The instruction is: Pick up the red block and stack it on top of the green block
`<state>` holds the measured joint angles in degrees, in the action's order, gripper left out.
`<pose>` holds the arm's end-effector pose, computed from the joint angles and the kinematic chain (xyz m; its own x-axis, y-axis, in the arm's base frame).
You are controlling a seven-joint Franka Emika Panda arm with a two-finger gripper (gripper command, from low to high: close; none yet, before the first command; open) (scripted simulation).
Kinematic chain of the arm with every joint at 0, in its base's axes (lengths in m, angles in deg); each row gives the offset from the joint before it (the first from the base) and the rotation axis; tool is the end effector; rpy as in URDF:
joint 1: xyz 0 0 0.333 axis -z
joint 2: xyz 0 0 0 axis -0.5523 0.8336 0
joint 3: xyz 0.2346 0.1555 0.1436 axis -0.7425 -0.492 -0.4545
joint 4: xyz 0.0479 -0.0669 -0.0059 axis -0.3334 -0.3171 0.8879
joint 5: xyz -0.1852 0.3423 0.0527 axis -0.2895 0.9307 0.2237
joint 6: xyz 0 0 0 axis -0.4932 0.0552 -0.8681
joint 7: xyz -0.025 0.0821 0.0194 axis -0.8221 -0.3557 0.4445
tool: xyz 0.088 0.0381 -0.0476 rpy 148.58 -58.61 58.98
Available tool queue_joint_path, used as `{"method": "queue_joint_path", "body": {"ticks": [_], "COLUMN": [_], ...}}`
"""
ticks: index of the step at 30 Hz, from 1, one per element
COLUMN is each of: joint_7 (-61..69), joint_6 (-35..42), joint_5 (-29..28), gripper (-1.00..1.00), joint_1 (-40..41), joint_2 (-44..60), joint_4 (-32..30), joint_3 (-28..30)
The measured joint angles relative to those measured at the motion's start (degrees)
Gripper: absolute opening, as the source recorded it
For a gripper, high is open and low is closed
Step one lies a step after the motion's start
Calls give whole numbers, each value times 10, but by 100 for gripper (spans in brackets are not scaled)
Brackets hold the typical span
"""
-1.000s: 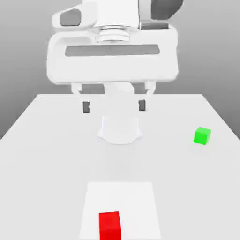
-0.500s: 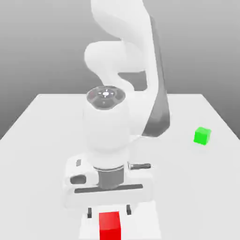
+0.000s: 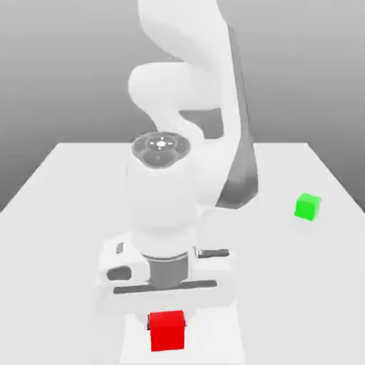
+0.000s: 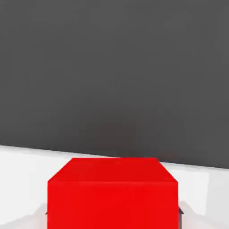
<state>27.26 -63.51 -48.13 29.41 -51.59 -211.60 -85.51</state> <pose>0.4771 0.0337 0.2141 0.8702 -0.4925 -0.0139 -0.4927 -0.8699 -0.0221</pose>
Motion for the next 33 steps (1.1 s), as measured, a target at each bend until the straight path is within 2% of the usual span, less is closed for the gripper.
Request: {"method": "queue_joint_path", "body": {"ticks": [5,9,15,21,26,28,30,31,33], "joint_7": [97,198,341,453,423,386,332,309,309], "joint_6": [4,8,12,10,-60,-95,-130,-142,-142], "joint_5": [33,74,122,142,77,24,-54,-88,-88], "gripper": [-100,-100,-100,-100,-100,-100,-100,100,100], "joint_1": [-71,-196,-349,-491,-476,-461,-442,-444,-445], "joint_2": [-57,-111,-191,-256,-192,-154,-112,-97,-97], "joint_4": [-52,-99,-170,-235,-244,-244,-244,-243,-243], "joint_3": [-100,-178,-243,-314,-347,-349,-345,-333,-334]}}
